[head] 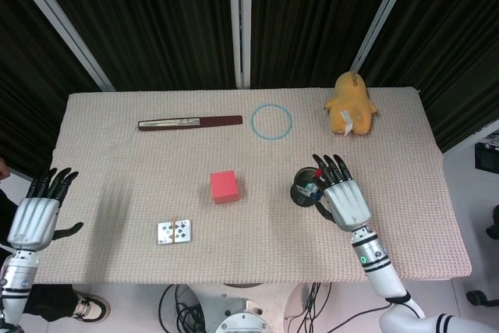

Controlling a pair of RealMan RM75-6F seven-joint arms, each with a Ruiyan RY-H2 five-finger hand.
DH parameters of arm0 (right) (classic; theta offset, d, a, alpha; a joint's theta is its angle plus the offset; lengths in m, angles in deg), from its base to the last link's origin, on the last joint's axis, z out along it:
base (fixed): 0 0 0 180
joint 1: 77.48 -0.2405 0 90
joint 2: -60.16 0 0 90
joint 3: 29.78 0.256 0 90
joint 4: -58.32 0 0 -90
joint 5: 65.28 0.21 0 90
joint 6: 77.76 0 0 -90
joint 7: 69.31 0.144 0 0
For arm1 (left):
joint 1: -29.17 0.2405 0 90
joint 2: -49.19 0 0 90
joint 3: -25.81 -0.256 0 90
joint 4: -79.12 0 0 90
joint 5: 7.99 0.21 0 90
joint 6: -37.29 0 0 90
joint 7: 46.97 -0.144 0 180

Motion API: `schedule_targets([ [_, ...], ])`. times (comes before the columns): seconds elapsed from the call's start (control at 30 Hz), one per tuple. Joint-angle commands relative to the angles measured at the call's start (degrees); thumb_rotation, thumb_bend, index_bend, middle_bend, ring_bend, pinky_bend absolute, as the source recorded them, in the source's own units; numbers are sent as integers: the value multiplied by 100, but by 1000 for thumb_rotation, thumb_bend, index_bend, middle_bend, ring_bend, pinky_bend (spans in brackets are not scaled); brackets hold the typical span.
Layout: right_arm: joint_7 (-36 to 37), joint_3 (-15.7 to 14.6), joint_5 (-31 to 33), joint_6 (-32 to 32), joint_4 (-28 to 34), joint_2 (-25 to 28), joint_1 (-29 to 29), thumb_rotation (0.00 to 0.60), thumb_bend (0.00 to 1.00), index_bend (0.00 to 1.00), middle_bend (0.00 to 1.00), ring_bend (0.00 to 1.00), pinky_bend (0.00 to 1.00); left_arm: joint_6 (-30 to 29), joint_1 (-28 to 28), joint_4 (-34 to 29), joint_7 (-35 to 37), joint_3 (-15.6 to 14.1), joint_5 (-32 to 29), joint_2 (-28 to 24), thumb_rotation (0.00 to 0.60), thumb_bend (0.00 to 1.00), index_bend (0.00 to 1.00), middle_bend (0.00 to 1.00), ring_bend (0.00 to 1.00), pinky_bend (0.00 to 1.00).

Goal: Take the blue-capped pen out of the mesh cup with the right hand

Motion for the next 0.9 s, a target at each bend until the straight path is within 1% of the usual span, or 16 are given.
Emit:
schedule_targets([
  [0.03, 8, -17, 1, -11, -46, -41, -26, 600, 227, 381, 0, 0, 0, -6, 8, 19, 21, -2, 0, -1, 600, 42, 98, 53, 0, 60],
  [0.37, 71, -54, 77, -60, -157, -110, -53, 600, 246, 434, 0, 0, 0, -6, 27, 88, 91, 9, -32, 1, 600, 42, 98, 53, 0, 60],
  [0.6, 84, -68, 80, -112, -195, -135, -72, 600, 272, 519, 4, 0, 0, -4, 34, 88, 73, 14, -47, 3, 600, 41, 98, 53, 0, 59],
  [0.9, 91, -84, 128, -142, -243, -170, -88, 600, 286, 550, 9, 0, 0, 23, 34, 109, 88, 5, -49, 9, 600, 41, 98, 53, 0, 59],
])
